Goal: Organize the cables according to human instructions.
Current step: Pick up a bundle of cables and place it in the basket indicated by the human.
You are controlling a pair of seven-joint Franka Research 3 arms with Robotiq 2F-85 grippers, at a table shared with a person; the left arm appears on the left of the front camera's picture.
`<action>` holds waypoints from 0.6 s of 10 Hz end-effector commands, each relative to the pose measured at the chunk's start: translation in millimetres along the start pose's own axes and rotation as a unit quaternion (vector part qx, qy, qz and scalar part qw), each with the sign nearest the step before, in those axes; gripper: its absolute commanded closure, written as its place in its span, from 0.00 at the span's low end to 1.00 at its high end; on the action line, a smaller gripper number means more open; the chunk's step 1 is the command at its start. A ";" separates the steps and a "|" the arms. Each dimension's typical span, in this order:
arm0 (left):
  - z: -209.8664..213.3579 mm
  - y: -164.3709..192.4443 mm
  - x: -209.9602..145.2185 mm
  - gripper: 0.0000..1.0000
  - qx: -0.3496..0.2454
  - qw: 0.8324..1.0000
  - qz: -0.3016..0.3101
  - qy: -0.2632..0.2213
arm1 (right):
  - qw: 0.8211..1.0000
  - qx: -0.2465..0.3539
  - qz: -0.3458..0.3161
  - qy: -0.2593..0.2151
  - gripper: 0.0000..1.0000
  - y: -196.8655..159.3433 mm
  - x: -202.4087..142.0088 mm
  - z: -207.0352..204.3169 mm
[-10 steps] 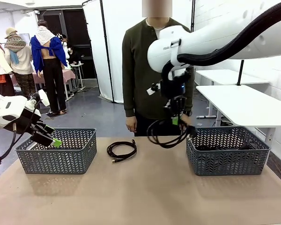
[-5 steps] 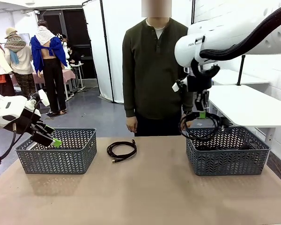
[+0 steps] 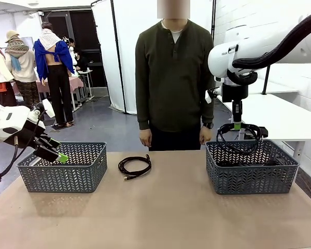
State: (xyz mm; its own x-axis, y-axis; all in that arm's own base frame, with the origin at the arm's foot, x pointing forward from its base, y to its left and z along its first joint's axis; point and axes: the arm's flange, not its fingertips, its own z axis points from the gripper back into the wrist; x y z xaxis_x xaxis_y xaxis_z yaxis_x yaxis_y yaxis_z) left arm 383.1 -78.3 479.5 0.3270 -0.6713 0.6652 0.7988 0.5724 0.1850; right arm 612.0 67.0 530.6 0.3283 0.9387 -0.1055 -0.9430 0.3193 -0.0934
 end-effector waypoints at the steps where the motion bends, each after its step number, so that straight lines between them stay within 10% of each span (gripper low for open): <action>1: -1.9 2.7 -2.2 0.00 -0.004 1.000 -0.002 -0.003 | 1.000 -0.011 0.008 0.025 1.00 -6.5 4.4 5.0; 6: -1.9 2.7 -2.2 0.00 -0.004 1.000 -0.002 -0.003 | 1.000 0.000 0.000 0.000 1.00 0.0 0.0 0.0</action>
State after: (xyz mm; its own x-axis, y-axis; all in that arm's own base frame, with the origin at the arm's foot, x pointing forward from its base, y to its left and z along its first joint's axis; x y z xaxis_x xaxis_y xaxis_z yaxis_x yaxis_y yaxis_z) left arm 383.1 -78.3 479.5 0.3270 -0.6713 0.6651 0.7988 0.5724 0.1850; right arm 614.0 67.5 529.3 0.3233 0.9393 -0.1146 -0.9448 0.3136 -0.0951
